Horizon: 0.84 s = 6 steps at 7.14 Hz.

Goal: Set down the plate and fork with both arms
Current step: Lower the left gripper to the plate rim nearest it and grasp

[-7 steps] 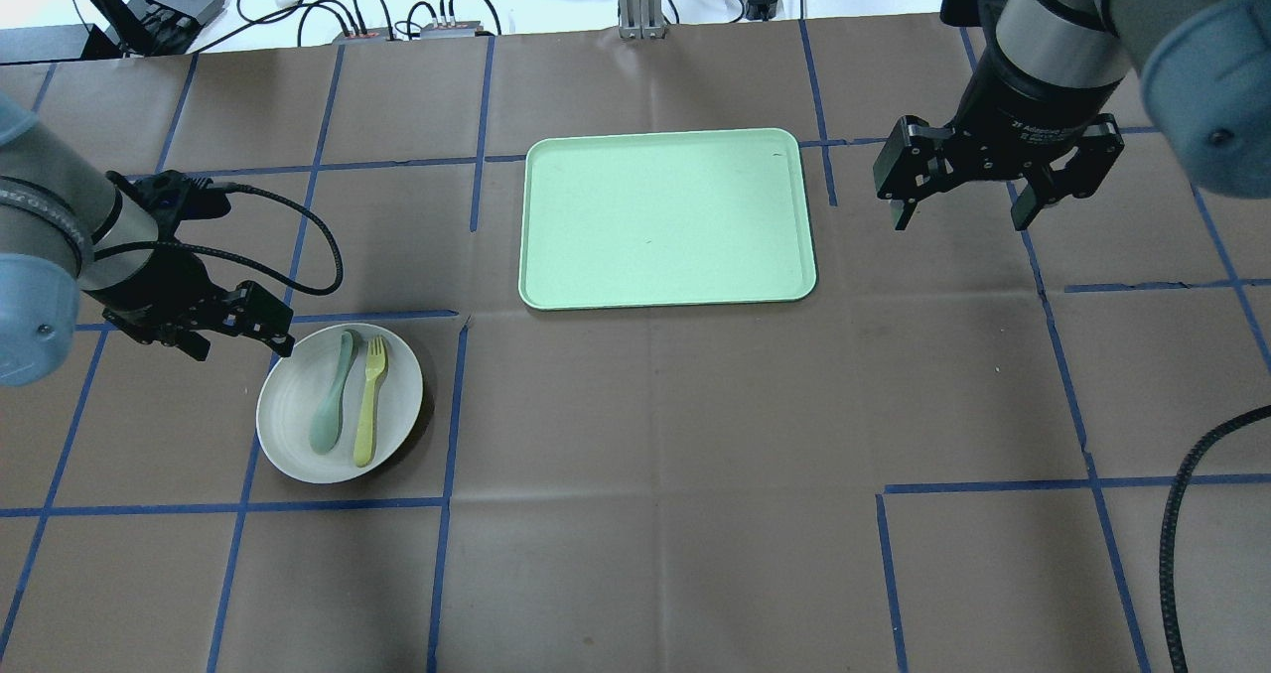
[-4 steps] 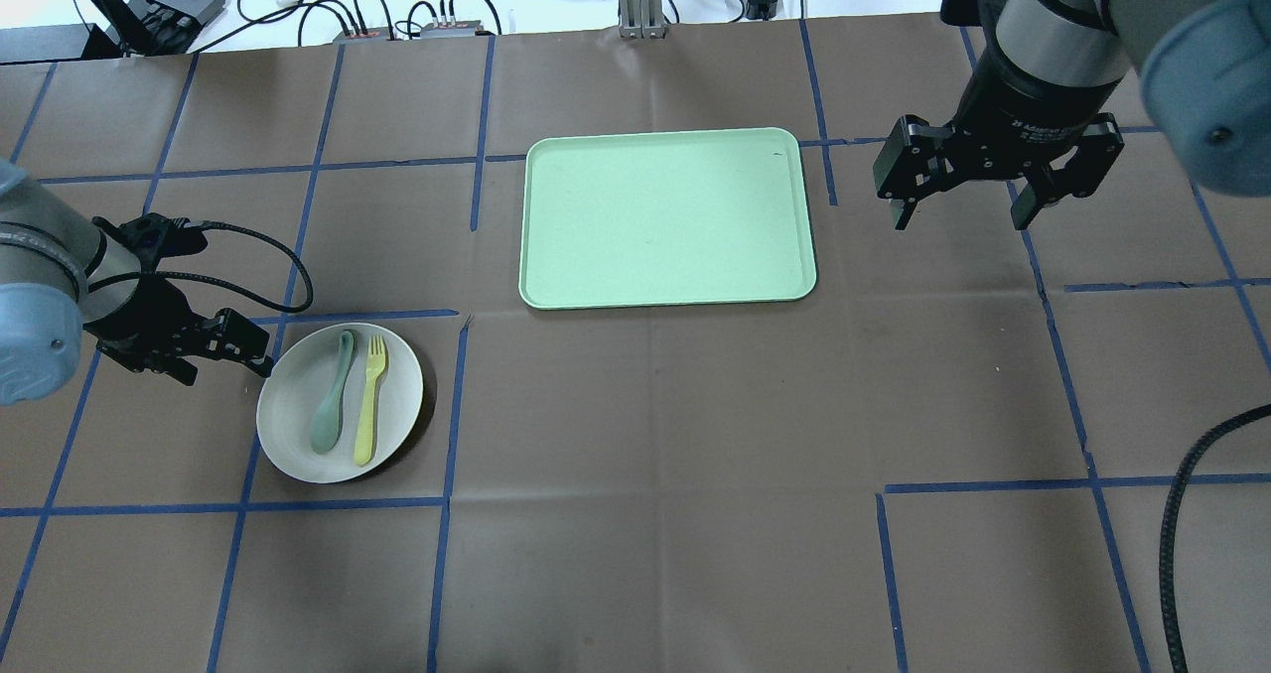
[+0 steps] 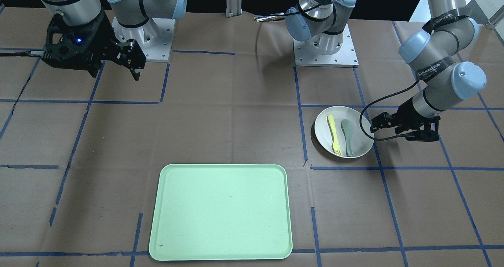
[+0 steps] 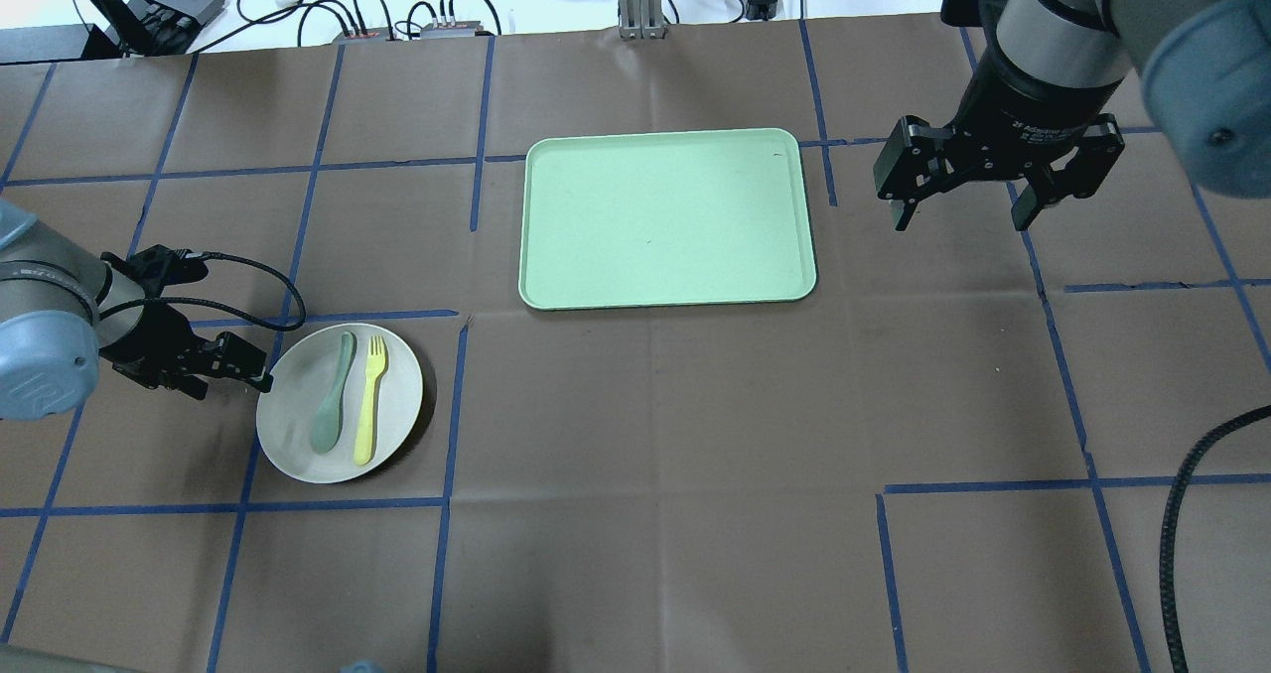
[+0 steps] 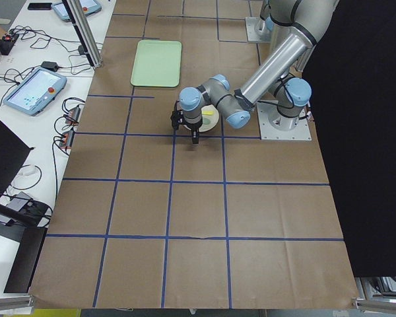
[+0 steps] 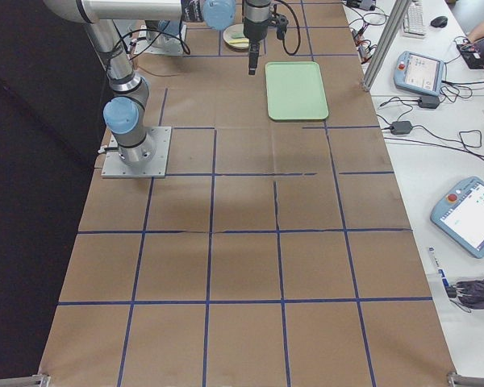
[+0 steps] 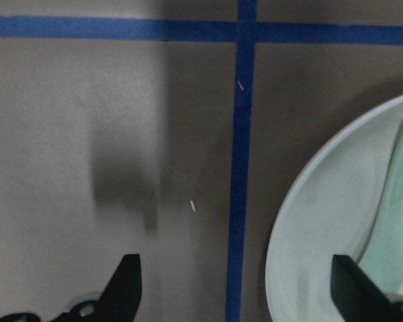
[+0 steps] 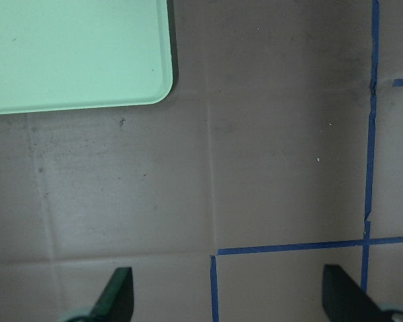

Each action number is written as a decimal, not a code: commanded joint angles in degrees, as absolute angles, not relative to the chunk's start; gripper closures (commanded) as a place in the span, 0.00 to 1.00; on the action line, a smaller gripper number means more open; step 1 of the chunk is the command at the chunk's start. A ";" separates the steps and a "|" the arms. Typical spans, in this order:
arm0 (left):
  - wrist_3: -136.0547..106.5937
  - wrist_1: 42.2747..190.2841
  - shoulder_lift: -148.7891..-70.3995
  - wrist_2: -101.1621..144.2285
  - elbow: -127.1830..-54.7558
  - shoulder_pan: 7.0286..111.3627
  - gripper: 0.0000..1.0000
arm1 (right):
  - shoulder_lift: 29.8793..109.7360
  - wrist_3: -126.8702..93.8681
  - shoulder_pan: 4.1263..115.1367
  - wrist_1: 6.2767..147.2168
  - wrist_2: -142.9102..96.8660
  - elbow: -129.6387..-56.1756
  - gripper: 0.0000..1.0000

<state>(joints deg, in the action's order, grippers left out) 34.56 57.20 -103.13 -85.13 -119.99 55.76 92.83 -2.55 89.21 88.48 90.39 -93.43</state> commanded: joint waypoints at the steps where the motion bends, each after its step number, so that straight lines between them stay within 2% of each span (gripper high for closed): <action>1: 34.89 57.48 -104.15 -84.02 -120.15 55.72 0.17 | 92.81 -2.55 89.21 88.42 90.35 -93.43 0.00; 2: 34.72 57.65 -104.15 -83.94 -120.15 55.90 0.27 | 92.81 -2.55 89.21 88.50 90.35 -93.43 0.00; 3: 34.63 58.00 -104.24 -83.94 -120.15 56.07 0.27 | 92.81 -2.55 89.21 88.51 90.35 -93.43 0.00; 4: 34.45 58.18 -104.24 -82.72 -120.23 56.07 0.35 | 92.81 -2.55 89.21 88.42 90.35 -93.43 0.00; 6: 34.28 58.10 -103.98 -81.91 -121.37 56.07 0.42 | 92.81 -2.55 89.21 88.51 90.35 -93.43 0.00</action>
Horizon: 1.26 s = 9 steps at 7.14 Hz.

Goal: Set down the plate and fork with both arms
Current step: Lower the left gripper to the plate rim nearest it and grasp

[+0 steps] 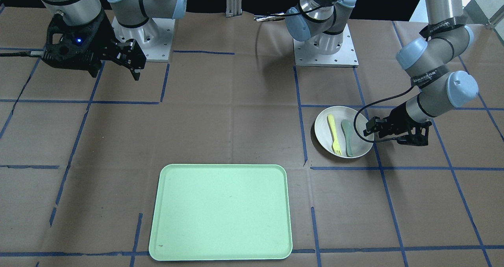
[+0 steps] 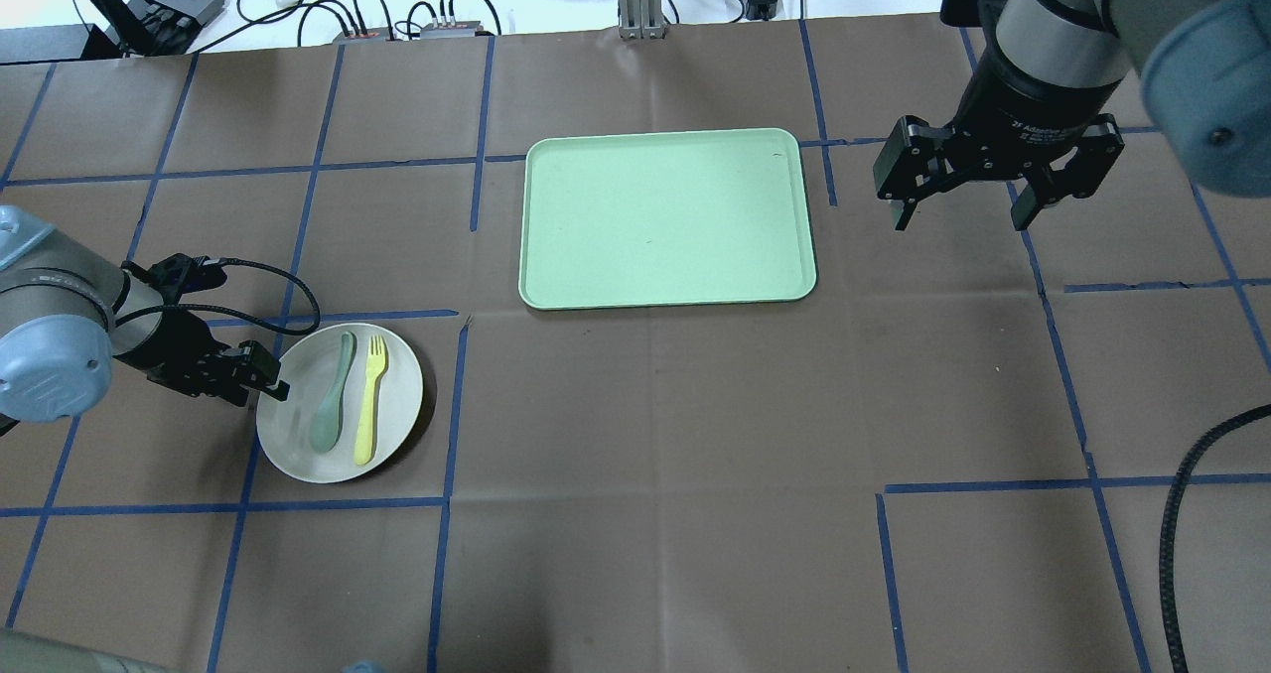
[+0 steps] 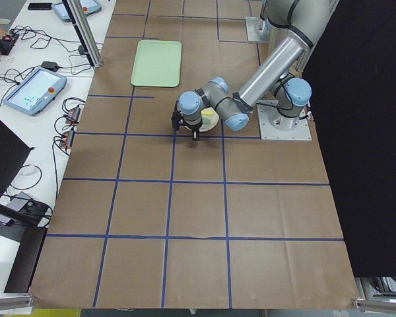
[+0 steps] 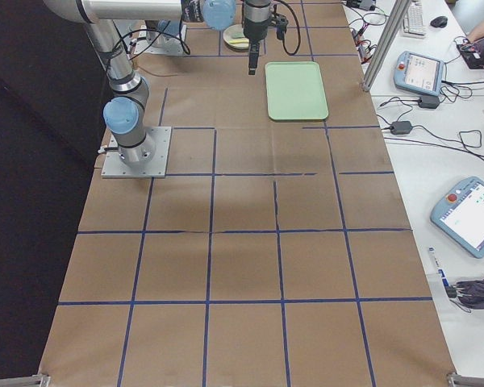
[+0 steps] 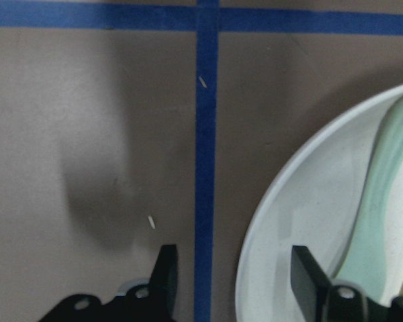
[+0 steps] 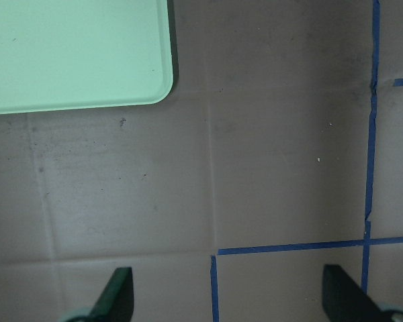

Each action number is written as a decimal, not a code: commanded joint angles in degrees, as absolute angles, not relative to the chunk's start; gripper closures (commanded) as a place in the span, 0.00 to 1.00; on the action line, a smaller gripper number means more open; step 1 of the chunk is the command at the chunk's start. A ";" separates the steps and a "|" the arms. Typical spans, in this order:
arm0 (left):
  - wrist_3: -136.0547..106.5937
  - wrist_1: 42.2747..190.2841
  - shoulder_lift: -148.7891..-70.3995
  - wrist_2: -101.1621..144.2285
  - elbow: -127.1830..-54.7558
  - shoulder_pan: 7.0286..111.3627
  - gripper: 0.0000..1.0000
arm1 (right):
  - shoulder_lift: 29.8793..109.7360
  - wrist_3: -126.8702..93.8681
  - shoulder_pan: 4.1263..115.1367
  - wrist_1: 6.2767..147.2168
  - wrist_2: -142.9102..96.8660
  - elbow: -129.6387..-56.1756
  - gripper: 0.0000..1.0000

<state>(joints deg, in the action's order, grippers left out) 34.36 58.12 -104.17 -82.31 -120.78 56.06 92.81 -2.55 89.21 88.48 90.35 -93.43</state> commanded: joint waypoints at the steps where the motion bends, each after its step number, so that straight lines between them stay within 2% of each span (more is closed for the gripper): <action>1: 34.28 58.10 -103.97 -81.91 -121.38 56.07 0.48 | 92.81 -2.55 89.21 88.51 90.35 -93.43 0.00; 4: 34.28 58.10 -103.80 -80.34 -121.38 56.07 0.75 | 92.81 -2.55 89.21 88.68 90.35 -93.43 0.00; 7: 34.37 58.10 -103.80 -80.24 -121.38 56.07 0.88 | 92.81 -2.55 89.21 88.59 90.35 -93.43 0.00; 9: 34.37 58.01 -103.10 -80.16 -121.03 56.07 0.90 | 92.81 -2.55 89.21 88.59 90.35 -93.43 0.00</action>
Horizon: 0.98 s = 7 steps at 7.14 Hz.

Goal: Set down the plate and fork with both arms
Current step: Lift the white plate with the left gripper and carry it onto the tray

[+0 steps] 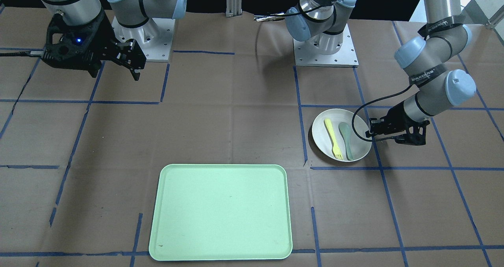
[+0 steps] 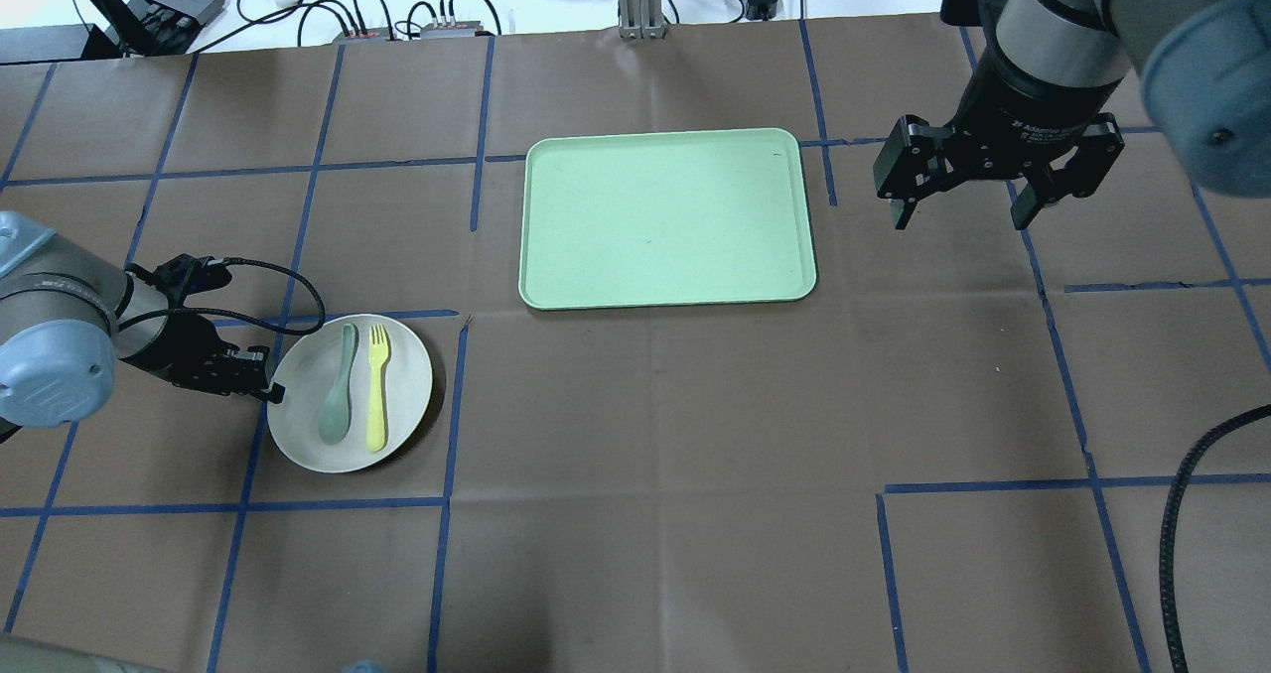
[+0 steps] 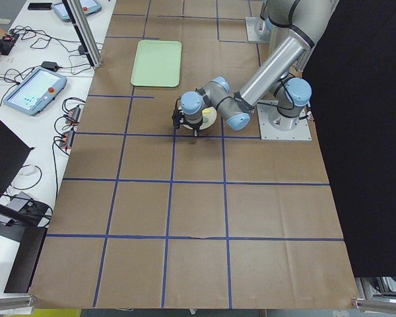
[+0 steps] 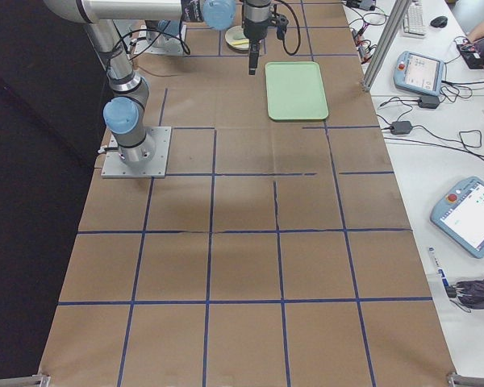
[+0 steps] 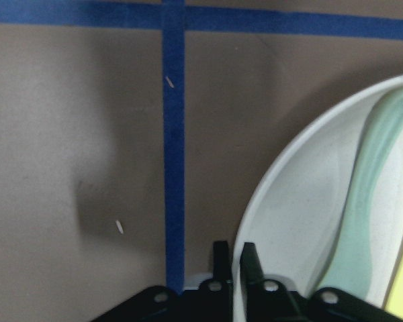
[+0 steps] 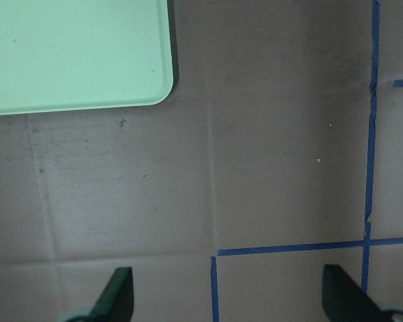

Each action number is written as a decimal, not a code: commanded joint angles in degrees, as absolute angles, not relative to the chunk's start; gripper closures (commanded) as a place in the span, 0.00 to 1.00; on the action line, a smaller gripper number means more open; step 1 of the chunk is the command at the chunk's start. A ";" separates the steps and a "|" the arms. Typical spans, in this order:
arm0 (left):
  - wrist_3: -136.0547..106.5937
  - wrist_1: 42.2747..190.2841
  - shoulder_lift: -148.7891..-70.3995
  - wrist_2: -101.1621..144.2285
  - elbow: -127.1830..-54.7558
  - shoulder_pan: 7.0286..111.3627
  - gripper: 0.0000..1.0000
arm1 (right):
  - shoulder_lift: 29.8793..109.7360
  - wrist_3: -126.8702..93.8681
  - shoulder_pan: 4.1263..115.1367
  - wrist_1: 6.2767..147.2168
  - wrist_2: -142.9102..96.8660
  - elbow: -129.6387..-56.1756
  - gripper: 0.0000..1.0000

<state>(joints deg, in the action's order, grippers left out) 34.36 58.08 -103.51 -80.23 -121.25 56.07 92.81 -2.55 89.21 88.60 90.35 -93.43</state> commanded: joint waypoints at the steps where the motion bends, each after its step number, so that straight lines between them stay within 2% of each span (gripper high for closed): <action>1: 34.28 58.09 -102.57 -78.50 -120.85 56.16 0.94 | 92.81 -2.55 89.30 88.59 90.35 -93.43 0.00; 4: 34.10 58.09 -102.65 -73.34 -119.11 58.95 1.00 | 92.81 -2.55 89.21 88.51 90.35 -93.43 0.00; 7: 25.01 59.76 -103.88 -72.86 -110.68 72.20 1.00 | 92.81 -2.55 89.21 88.51 90.44 -93.43 0.00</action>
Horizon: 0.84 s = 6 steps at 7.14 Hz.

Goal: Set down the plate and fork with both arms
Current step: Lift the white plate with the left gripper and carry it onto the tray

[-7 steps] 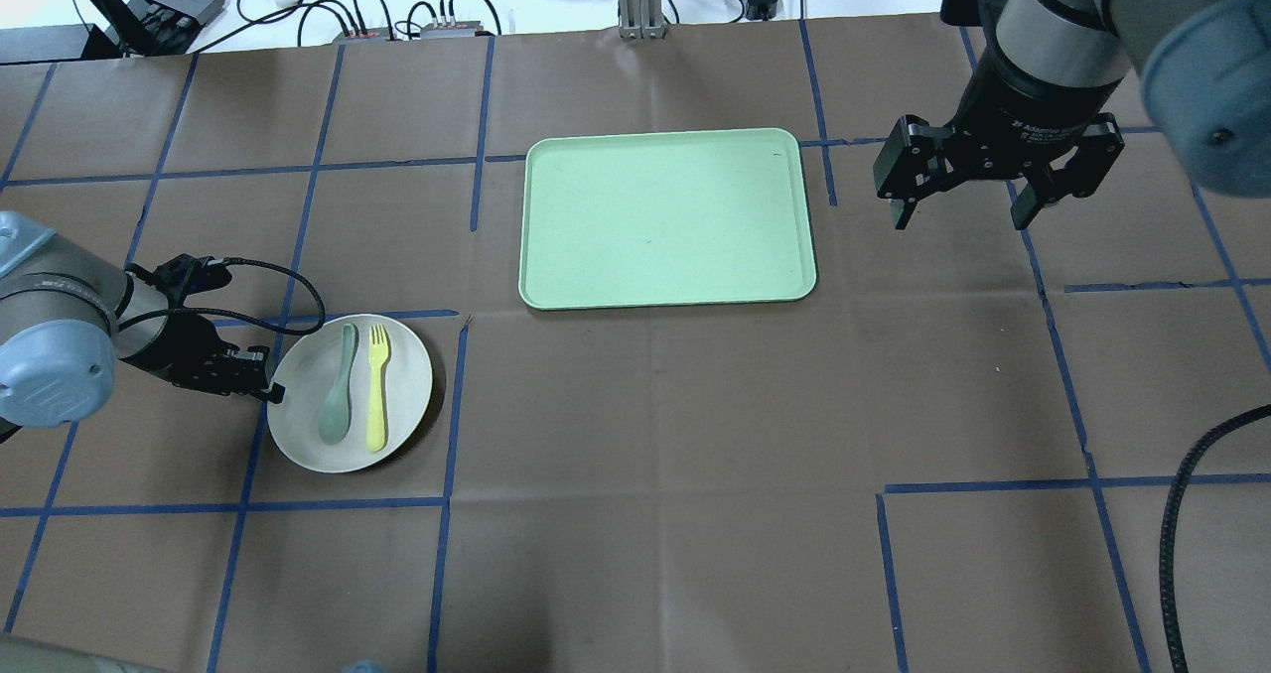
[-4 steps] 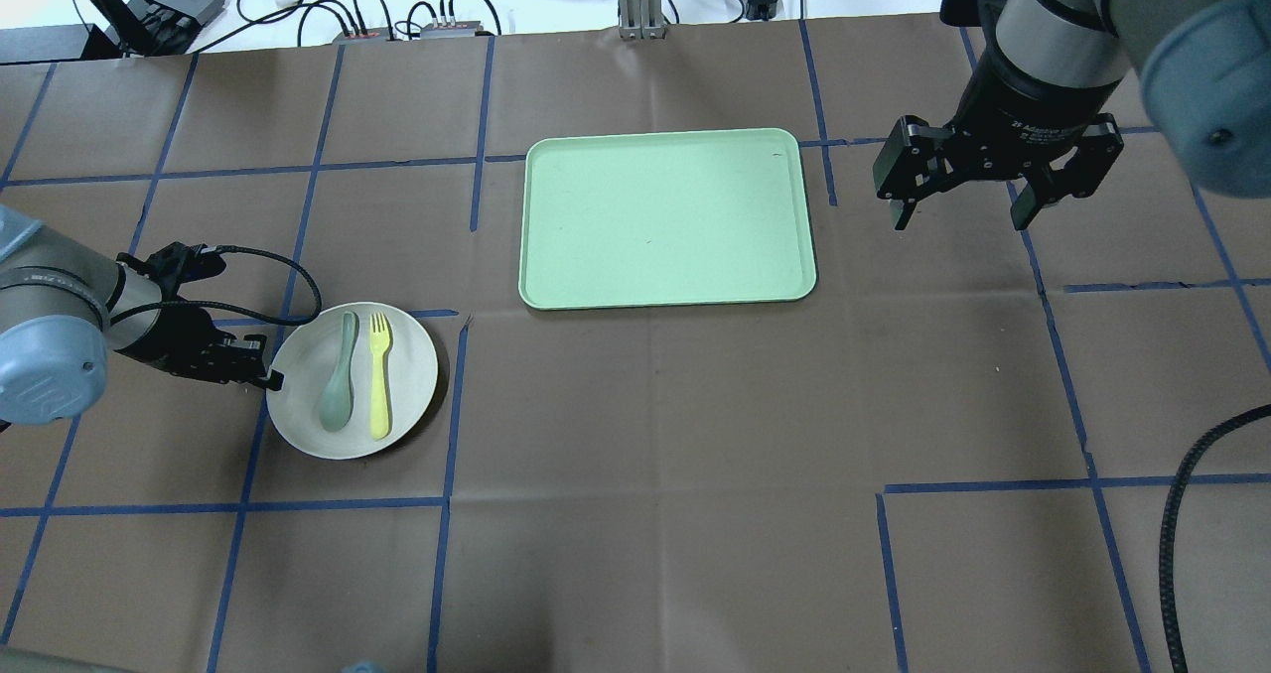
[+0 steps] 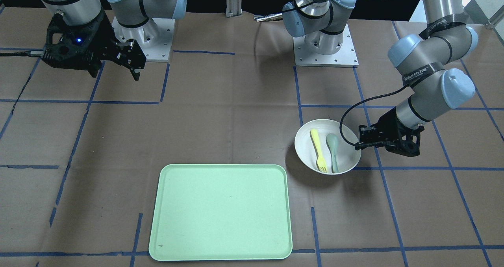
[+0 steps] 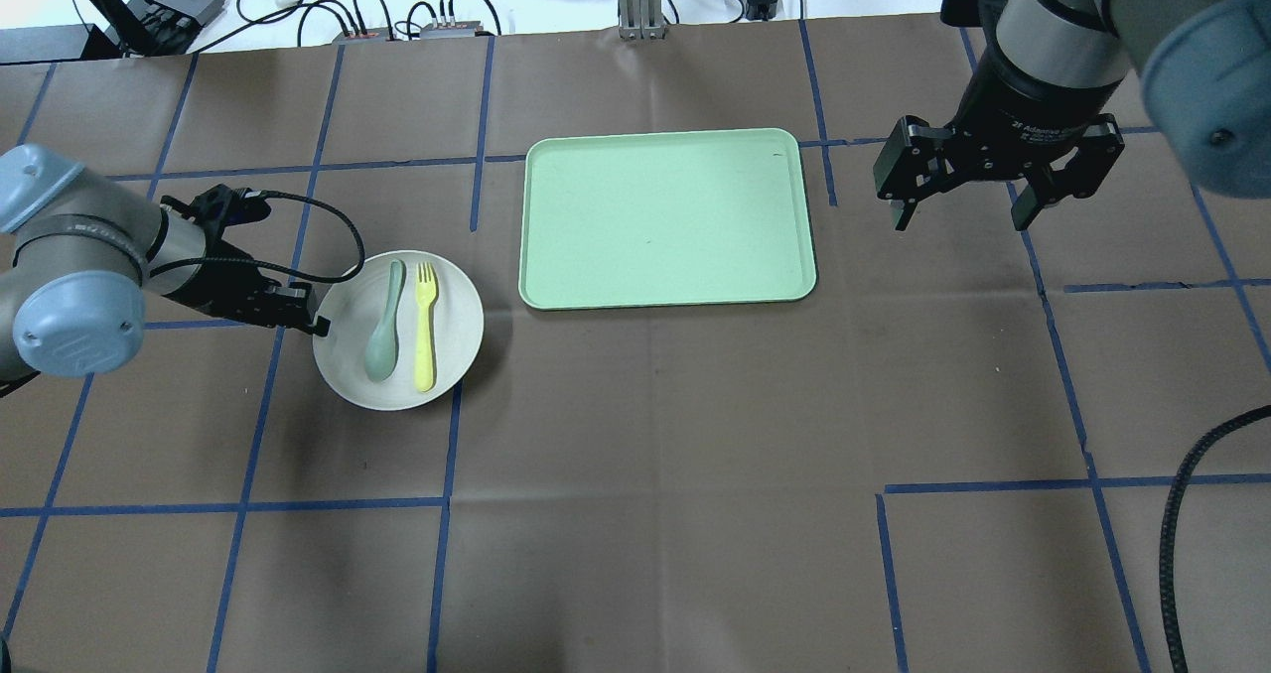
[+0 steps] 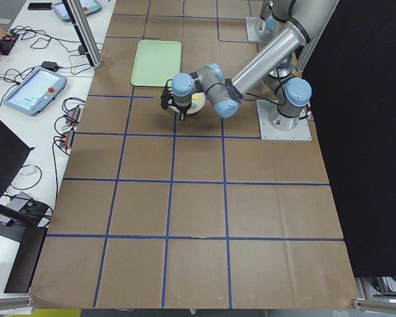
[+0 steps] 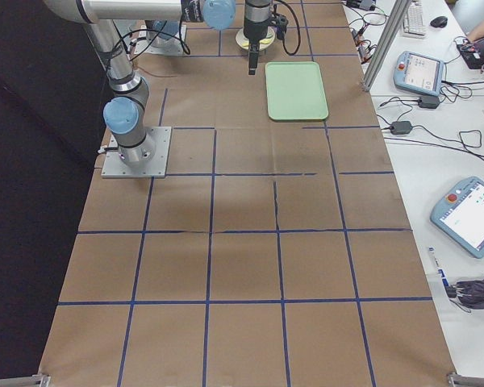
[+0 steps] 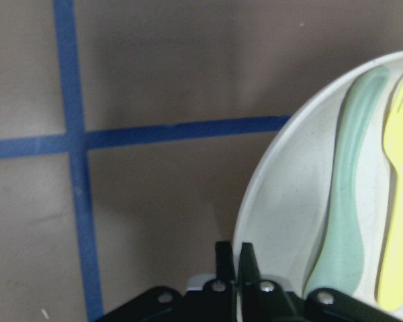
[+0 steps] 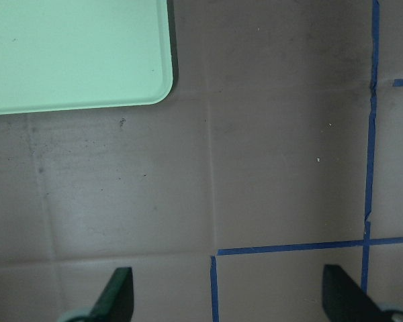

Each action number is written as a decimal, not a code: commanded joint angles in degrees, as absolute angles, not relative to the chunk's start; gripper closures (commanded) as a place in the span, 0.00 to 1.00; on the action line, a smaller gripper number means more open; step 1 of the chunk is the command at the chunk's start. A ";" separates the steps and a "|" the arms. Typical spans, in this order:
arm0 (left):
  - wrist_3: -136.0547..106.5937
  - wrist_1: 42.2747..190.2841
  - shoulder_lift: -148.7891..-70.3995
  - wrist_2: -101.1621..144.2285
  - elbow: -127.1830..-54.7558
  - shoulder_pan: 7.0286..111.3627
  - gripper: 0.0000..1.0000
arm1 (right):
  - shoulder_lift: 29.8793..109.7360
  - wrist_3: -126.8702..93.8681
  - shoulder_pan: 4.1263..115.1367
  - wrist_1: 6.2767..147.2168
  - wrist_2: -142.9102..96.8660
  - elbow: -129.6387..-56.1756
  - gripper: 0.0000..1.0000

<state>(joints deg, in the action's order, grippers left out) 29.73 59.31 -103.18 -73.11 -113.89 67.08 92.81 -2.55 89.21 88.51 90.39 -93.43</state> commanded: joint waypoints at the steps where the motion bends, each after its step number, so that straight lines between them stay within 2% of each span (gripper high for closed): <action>1: 22.53 59.68 -107.11 -72.69 -107.09 76.77 1.00 | 92.81 -2.55 89.21 88.51 90.35 -93.43 0.00; 4: 12.70 59.85 -118.79 -72.07 -91.11 89.87 1.00 | 92.81 -2.55 89.21 88.42 90.35 -93.43 0.00; 6: 6.89 59.85 -126.35 -69.80 -83.09 94.03 1.00 | 92.81 -2.55 89.21 88.42 90.35 -93.43 0.00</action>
